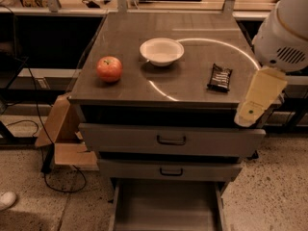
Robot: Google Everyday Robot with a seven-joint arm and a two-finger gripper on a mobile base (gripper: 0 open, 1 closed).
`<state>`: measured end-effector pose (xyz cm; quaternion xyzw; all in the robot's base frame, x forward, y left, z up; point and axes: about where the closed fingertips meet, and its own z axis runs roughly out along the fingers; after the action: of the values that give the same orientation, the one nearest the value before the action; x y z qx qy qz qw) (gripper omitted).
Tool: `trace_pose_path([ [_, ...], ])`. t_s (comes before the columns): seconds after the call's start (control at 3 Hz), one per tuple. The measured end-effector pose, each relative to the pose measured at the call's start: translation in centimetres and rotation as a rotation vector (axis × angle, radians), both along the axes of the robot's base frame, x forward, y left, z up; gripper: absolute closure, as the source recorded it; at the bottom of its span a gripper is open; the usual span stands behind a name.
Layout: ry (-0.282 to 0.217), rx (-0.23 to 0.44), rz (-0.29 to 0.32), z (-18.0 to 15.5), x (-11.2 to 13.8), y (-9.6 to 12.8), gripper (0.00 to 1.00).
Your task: Place rxbar chocolate into bottom drawer
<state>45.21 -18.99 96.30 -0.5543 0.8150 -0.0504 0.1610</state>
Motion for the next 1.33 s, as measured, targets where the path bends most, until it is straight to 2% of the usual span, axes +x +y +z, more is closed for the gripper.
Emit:
trace_pose_path([
  [0.33,0.032,-0.038,-0.119,-1.2,0.1,0.4,0.0],
  [0.67,0.027,-0.026,-0.165,-1.0,0.1,0.3,0.0],
  [1.0,0.03,-0.02,-0.172,-1.5,0.6,0.8,0.0],
  [1.33,0.067,-0.037,-0.233,-3.2,2.2,0.5,0.0],
])
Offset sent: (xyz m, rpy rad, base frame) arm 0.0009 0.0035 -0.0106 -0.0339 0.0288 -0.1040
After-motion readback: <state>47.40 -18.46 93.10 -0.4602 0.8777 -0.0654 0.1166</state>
